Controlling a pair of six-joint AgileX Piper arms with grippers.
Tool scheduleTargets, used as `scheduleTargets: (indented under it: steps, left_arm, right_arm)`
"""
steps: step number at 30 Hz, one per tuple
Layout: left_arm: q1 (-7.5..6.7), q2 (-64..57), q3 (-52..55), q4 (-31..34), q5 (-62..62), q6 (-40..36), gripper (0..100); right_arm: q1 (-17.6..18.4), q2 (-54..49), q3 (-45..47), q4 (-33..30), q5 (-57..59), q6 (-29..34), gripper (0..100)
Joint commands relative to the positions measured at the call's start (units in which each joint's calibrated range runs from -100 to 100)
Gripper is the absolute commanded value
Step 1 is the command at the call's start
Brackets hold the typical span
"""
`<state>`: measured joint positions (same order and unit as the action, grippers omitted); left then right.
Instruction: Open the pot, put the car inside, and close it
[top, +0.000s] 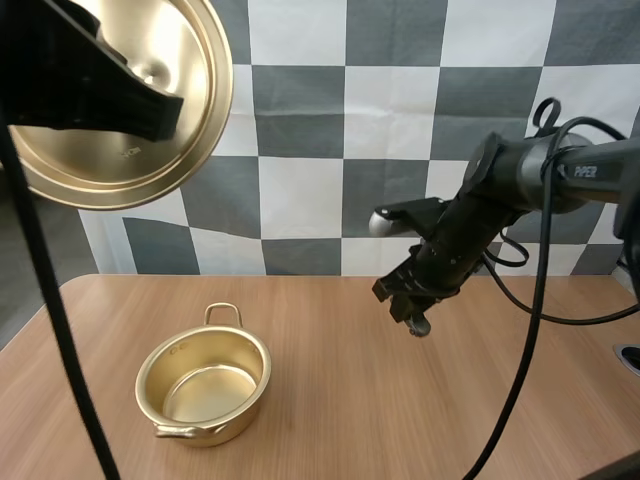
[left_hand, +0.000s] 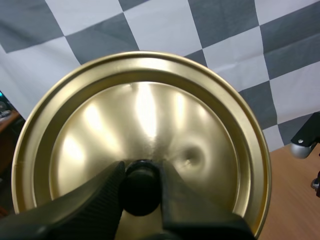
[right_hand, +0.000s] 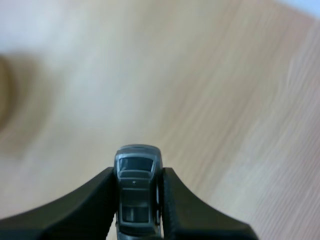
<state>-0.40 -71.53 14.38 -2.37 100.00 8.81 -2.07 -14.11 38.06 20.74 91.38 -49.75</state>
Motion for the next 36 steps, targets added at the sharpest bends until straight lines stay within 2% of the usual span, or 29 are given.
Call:
scheduleTargets:
  steps: [1,6,11,18,23,27,32,36]
  left_arm:
    - [0.01,-2.89,-0.02,2.37,0.0,-0.03,0]
    - [0.01,-8.74,-0.02,3.74,0.0,-0.12,0]
    - [0.01,-14.56,-0.02,3.89,0.0,-0.35,0]
    - [0.01,-17.37,-0.02,5.75,0.0,-0.73,0]
    - [0.01,-17.59,-0.02,10.48,0.0,-1.57,0]
    - [0.01,-18.29,-0.02,10.72,0.0,-1.57,0]
    - [0.01,-19.63,-0.02,10.72,0.0,-1.67,0]
    - [0.01,-20.16,-0.02,10.72,0.0,-1.67,0]
  right_arm:
    - [-0.03,-5.59,-9.37,10.49,8.62,-2.17,0]
    - [0.05,-9.15,-17.0,10.25,8.62,-2.77,0]
    - [0.86,-8.12,-18.39,11.06,8.62,-4.36,0]
    - [8.17,-0.3,-18.39,11.31,8.62,-4.01,0]
    - [13.96,5.35,-18.39,14.71,8.62,-4.35,0]
    - [17.85,8.57,-18.39,16.16,8.62,-5.76,0]
    - [20.84,12.91,-18.39,16.29,8.62,-6.52,0]
    - [21.54,15.85,-18.39,17.15,8.62,-6.97,0]
